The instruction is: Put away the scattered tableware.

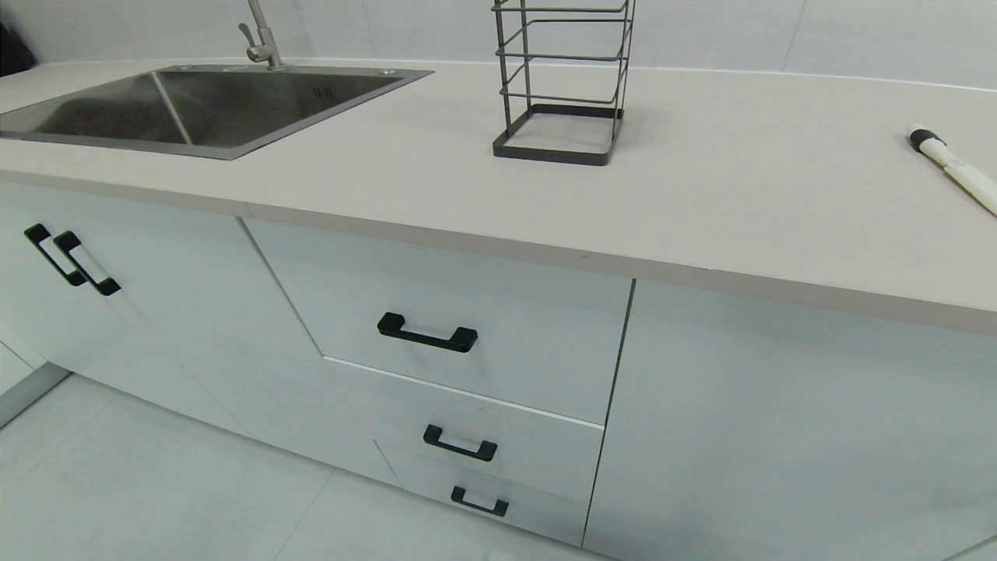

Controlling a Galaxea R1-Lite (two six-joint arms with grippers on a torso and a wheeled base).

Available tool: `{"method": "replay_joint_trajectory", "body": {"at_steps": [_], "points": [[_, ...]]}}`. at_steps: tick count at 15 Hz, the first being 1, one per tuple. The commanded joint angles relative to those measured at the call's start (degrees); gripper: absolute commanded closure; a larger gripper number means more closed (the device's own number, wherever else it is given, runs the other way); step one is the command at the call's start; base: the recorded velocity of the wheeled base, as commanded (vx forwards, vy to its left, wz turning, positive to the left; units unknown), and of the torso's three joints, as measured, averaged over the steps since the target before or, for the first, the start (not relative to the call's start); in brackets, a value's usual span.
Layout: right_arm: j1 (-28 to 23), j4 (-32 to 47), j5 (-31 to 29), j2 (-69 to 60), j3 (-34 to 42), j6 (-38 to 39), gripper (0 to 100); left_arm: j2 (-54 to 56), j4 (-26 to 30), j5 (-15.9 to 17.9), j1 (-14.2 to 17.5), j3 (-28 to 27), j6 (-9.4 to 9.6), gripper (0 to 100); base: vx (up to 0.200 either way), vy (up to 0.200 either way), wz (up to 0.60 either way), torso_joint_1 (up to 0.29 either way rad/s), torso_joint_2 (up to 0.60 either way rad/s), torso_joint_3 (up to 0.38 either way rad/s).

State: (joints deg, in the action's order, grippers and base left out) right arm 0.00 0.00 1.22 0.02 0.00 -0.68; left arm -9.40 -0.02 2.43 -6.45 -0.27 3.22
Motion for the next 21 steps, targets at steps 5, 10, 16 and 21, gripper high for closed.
{"method": "replay_joint_trajectory", "body": {"at_steps": [5,10,16,21], "points": [[0.00,0.00,-0.08,-0.02,0.00,0.24,0,9.40,0.02,-3.66,6.62,0.27,-1.64,0,0.000,0.000,0.00,0.000,0.00,0.000],[0.00,0.00,-0.08,-0.02,0.00,0.24,0,9.40,0.02,-3.57,6.62,0.27,-3.83,0,-0.040,0.000,0.00,0.002,0.00,0.000],[0.00,0.00,-0.16,-0.02,0.00,0.24,0,9.40,-0.06,-3.83,6.62,0.27,-4.62,0,-0.067,0.000,0.00,0.001,0.00,0.001],[0.00,0.00,-0.08,-0.02,0.00,0.24,0,9.40,-0.06,-3.83,6.62,0.27,-4.54,0,0.000,0.000,-0.48,0.002,0.00,0.004]]}}
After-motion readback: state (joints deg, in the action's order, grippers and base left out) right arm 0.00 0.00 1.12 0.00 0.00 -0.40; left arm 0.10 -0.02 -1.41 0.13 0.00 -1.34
